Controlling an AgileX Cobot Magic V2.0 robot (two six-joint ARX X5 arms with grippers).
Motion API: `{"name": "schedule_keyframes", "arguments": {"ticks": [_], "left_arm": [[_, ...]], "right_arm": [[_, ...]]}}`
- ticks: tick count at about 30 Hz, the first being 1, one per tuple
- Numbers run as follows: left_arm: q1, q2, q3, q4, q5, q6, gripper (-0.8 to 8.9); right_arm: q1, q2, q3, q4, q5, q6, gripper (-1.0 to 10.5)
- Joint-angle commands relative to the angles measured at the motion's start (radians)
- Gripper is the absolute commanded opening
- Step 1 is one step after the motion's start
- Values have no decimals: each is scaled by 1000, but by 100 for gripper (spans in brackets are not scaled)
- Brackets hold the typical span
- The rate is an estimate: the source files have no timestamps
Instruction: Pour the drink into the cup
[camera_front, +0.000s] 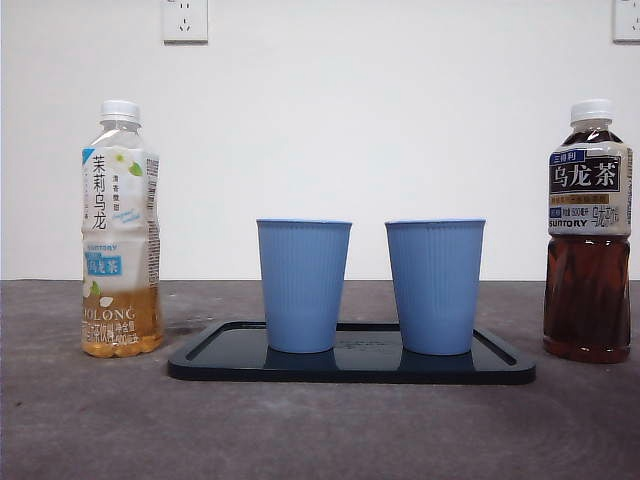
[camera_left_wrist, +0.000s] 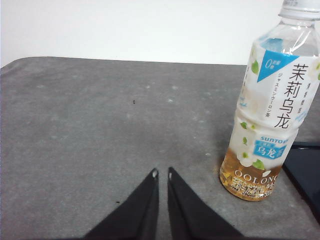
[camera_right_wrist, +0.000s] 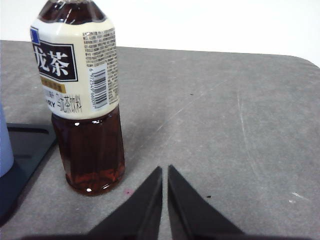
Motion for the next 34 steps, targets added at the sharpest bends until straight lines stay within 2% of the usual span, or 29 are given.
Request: {"name": "schedule_keyframes", "arguments": {"ticks": [1, 34], "left_arm": [[1, -1, -20, 11, 2, 5, 28], [1, -1, -20, 11, 2, 5, 28]], "right_arm": [[-2, -1, -6, 10, 2, -5, 15], [-2, -1, -6, 10, 2, -5, 15]]}}
